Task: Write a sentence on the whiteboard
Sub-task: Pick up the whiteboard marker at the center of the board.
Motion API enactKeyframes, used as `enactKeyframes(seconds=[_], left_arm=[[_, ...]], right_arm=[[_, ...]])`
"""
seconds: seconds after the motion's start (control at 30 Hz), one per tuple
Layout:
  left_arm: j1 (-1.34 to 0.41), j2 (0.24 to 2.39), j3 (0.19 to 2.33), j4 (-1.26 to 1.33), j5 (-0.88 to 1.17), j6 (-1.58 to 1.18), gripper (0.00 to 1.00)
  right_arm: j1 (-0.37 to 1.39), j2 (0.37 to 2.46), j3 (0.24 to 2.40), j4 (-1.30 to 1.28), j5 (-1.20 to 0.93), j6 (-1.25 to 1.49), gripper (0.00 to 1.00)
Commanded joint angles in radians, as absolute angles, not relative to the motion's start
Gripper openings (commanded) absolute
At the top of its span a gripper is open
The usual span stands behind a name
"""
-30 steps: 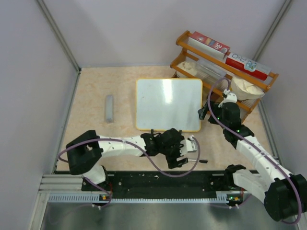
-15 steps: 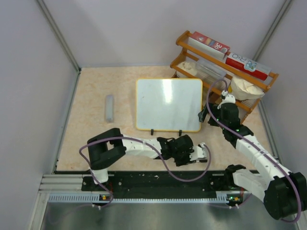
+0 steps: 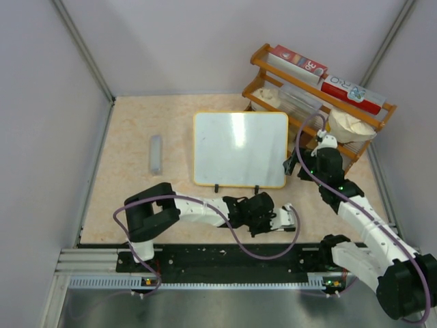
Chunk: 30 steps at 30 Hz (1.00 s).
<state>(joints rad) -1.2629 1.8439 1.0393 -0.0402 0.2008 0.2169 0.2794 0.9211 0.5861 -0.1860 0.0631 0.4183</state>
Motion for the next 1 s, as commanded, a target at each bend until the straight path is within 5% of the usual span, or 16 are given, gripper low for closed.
enactKeyframes(seconds=[0.0,0.57,0.97], left_arm=[[-1.230,1.749,0.960,-0.055,0.265,0.166,0.00],[-0.750,1.247,0.747,0.069,0.537,-0.078,0.00],[-0.575,1.141,0.750,0.187,0.627,-0.169,0.00]], right_arm=[[0.279,0.903,0.658,-0.184,0.023,0.393,0.98],[0.285,0.868,0.703,0.083,-0.460,0.440,0.95],[0.457,1.140,0.719,0.481,-0.706,0.689,0.93]])
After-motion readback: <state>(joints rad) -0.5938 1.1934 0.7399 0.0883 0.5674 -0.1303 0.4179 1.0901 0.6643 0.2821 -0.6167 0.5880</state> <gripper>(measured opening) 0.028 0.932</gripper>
